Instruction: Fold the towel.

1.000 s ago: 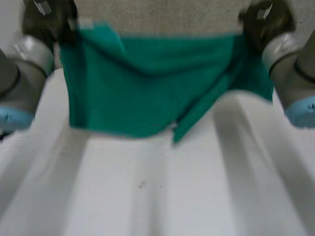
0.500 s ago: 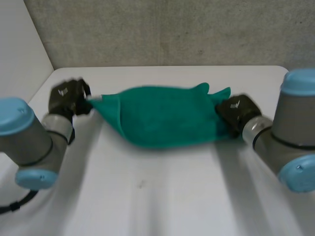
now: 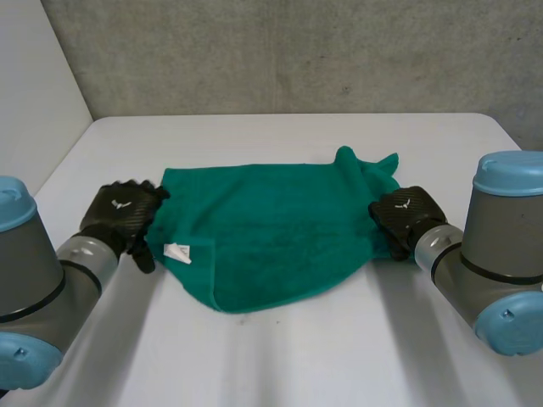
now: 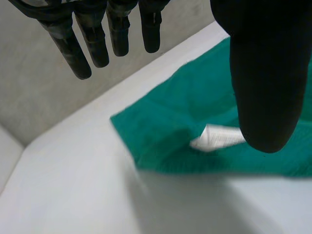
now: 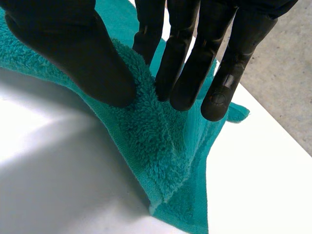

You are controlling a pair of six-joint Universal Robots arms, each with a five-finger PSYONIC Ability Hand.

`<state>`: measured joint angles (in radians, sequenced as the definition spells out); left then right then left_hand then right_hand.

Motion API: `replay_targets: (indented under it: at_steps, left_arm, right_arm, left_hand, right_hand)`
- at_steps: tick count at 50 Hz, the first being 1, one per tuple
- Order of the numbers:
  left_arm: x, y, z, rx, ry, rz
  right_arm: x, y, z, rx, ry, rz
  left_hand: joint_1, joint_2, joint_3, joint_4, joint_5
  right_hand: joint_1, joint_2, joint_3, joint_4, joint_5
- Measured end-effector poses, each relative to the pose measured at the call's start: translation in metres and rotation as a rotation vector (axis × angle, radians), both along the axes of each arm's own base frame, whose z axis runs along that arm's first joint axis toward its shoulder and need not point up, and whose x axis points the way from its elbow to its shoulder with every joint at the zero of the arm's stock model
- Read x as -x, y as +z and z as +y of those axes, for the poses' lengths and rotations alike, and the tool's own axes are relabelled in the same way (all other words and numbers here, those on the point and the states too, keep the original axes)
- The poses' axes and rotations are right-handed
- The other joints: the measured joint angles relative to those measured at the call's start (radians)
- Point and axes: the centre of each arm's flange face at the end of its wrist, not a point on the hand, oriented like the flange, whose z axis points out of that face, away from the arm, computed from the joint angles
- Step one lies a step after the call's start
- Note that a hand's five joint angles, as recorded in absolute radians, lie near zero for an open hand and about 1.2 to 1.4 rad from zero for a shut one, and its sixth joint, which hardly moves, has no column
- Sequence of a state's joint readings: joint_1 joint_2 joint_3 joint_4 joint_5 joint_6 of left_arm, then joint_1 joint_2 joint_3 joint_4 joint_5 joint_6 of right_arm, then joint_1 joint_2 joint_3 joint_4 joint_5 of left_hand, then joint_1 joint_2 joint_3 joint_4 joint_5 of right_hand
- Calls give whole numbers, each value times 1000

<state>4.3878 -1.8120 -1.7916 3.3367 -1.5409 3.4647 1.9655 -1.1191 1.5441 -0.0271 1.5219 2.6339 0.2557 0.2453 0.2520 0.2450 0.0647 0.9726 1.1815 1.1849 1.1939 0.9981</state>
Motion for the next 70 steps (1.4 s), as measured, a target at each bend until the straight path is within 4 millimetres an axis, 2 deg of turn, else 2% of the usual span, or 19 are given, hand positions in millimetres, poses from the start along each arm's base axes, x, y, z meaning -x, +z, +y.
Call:
replay_targets:
  at_steps: [5,10,14,19,30,41,54,63,66,70]
  left_arm:
    - [23,5,4,39,-137,-30]
    - [58,-9,-2,30,-300,-135]
    - [71,-21,-11,-18,-355,-222]
    - [78,-31,-23,-70,-383,-296]
    - [79,-42,-37,-85,-391,-358]
    - [75,-50,-39,-111,-390,-382]
    - [67,-56,-48,-122,-350,-406]
    - [67,-61,-47,-132,-357,-418]
    - [67,-61,-47,-134,-357,-419]
    - [66,-62,-46,-137,-353,-421]
  right_arm:
    - [0,-4,2,-3,5,8]
    - [-1,-7,5,-7,14,17]
    - [-1,-9,6,-9,18,20]
    - [-1,-10,7,-8,20,22]
    - [-1,-11,8,-6,21,21]
    - [-1,-11,8,-7,23,22]
    - [-1,-11,8,-7,25,23]
    - [-1,-12,8,-4,30,38]
    - [-1,-13,9,-3,31,43]
    - [-1,-13,9,-2,32,46]
  left_hand:
    - [0,2,1,3,4]
    - [71,80,70,81,89]
    - [71,83,72,82,90]
    - [71,83,72,82,90]
    - [119,130,122,130,138]
    - [231,239,233,245,250]
    - [231,241,234,238,239]
    - [238,243,236,239,245]
    - [305,319,312,322,323]
    - [384,570,562,564,554]
  right_hand:
    - [0,0,0,0,0]
    - [0,0,0,0,2]
    - [0,0,0,0,2]
    - [0,0,0,0,2]
    - [0,0,0,0,2]
    - [0,0,0,0,2]
    - [0,0,0,0,2]
    - [0,0,0,0,2]
    - [0,0,0,0,2]
    - [0,0,0,0,2]
